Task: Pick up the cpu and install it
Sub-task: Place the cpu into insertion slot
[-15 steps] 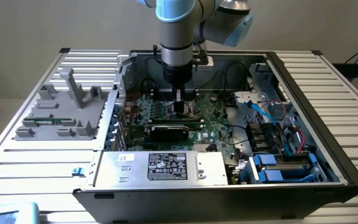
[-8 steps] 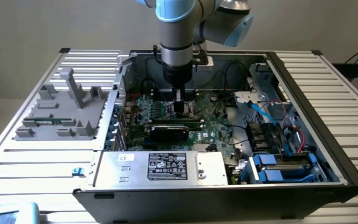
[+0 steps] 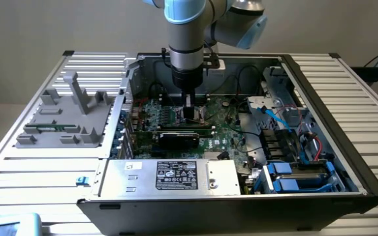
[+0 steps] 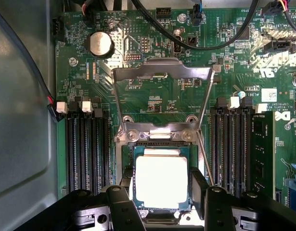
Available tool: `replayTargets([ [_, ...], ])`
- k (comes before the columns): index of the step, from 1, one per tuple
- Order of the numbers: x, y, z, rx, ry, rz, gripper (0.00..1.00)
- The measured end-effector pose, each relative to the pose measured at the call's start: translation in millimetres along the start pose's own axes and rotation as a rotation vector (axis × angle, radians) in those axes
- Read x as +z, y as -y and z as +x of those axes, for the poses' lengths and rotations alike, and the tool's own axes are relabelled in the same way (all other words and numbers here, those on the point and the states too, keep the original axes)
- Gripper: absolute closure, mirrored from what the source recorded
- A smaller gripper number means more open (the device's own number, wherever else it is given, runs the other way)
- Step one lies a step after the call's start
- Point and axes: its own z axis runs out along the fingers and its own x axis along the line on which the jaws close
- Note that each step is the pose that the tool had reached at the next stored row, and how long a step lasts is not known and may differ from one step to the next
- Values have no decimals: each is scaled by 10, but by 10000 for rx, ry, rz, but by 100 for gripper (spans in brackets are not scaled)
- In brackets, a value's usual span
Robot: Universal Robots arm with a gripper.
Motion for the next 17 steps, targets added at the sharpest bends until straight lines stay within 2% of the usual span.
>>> replayTargets([
  [11, 1, 1, -6, 2, -25, -13, 45],
  [13, 0, 0, -15, 4, -66, -12, 45],
  [17, -5, -1, -41, 16, -244, -7, 45],
])
